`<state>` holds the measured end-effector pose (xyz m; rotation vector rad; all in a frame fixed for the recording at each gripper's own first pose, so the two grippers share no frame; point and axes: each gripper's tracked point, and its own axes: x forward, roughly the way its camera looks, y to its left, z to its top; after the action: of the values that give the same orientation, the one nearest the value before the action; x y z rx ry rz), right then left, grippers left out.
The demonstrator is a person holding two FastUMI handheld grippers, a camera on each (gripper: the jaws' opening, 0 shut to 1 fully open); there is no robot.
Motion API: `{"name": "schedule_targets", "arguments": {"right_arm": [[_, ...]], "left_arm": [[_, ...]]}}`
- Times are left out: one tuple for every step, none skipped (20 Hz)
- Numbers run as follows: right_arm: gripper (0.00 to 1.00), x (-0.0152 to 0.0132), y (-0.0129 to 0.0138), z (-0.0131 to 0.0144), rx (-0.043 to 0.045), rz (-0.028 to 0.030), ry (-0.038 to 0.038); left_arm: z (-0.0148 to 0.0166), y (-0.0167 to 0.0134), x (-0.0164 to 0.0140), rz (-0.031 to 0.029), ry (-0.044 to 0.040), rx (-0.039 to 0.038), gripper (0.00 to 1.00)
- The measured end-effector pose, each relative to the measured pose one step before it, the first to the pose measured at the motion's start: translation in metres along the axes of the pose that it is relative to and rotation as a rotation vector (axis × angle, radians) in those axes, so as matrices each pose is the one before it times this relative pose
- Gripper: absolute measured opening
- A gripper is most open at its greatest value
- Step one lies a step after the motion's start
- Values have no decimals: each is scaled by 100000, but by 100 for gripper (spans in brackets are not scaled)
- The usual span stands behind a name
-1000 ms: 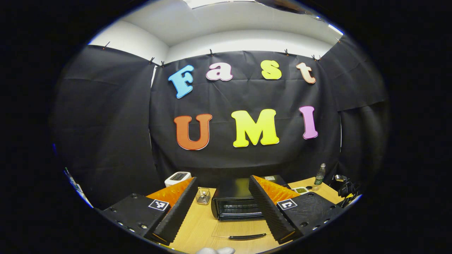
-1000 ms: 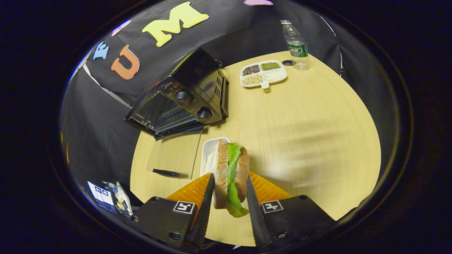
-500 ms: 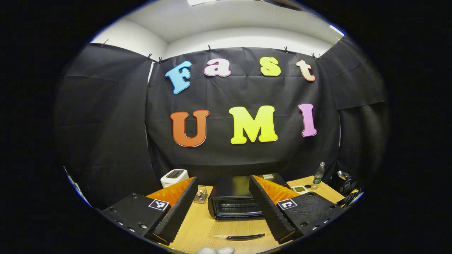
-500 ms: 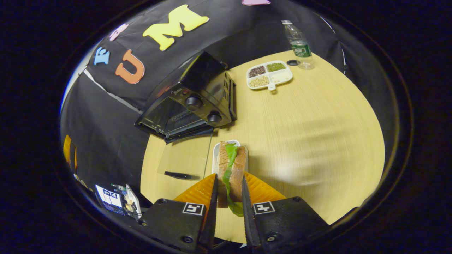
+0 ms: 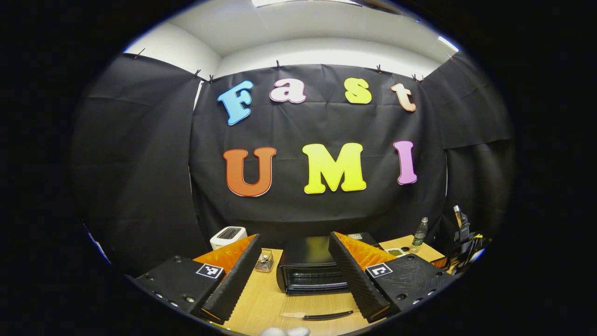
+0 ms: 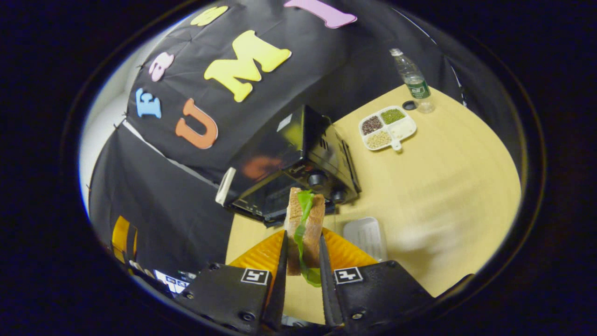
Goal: Open the electric oven with the left hand, put the food in, and close the electric oven.
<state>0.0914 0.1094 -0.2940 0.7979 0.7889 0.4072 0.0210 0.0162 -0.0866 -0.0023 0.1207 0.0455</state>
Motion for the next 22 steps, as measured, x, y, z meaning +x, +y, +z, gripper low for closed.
{"name": "schedule_targets", "arguments": {"right_arm": [[33,846,553,-123,4776,1908,-2052],[33,1050,441,-268,5136,1394,-1842],[33,1069,220,-453,3832,1356,-823],[37,930,278,-343,3908,1287,-2499],[37,1161,292,-264,3015,1418,-2708],[37,1186,117,-259,3005,1313,-2473],[32,1228,41,-177,2963,892,-2864],[37,1202,-132,-130,2407,364,-3076],[37,1275,-60,-332,1908,467,-1560],[36,1107,189,-553,2188,1722,-2242],[32,1080,226,-332,2699,1383,-2150],[36,1244,88,-298,1026,776,-1851],[36,1473,-261,-427,216,-223,-1113],[31,1253,-227,-185,806,-698,-1564],[32,1216,-8,-434,-109,-193,-883],[31,1118,46,-360,986,-312,-840],[32,991,307,-415,1575,302,-1036],[32,783,262,-222,1408,520,-1251],[32,704,106,7,223,226,-1761],[36,603,-261,71,-1012,-1028,-966],[36,485,-336,109,-1012,-1072,-714],[32,466,-360,205,-10,-1089,-1283]], "left_arm": [[53,228,152,-458,167,428,95],[93,-15,70,-691,-88,504,95],[20,54,110,-1083,375,876,95],[-156,134,8,-752,552,1095,95],[41,122,50,-787,185,1041,95],[155,152,167,-886,-367,702,95],[46,105,122,-625,400,604,95],[-136,90,-11,-466,269,168,95],[-59,199,-1,-221,310,-156,95],[54,21,34,-837,-253,-8,95],[-110,45,117,-413,260,780,95],[-213,-61,-68,-480,184,919,95],[-91,26,34,-631,226,915,95],[-177,129,98,-488,540,780,95],[-297,99,-52,76,773,710,95],[-295,277,-168,-218,488,710,95],[-214,325,-38,24,577,568,95],[-367,205,-155,241,867,372,95],[-266,118,48,96,756,-64,95],[-84,340,75,492,592,-20,95],[-175,54,12,223,264,-433,95],[-57,60,11,216,383,-458,95]]}}
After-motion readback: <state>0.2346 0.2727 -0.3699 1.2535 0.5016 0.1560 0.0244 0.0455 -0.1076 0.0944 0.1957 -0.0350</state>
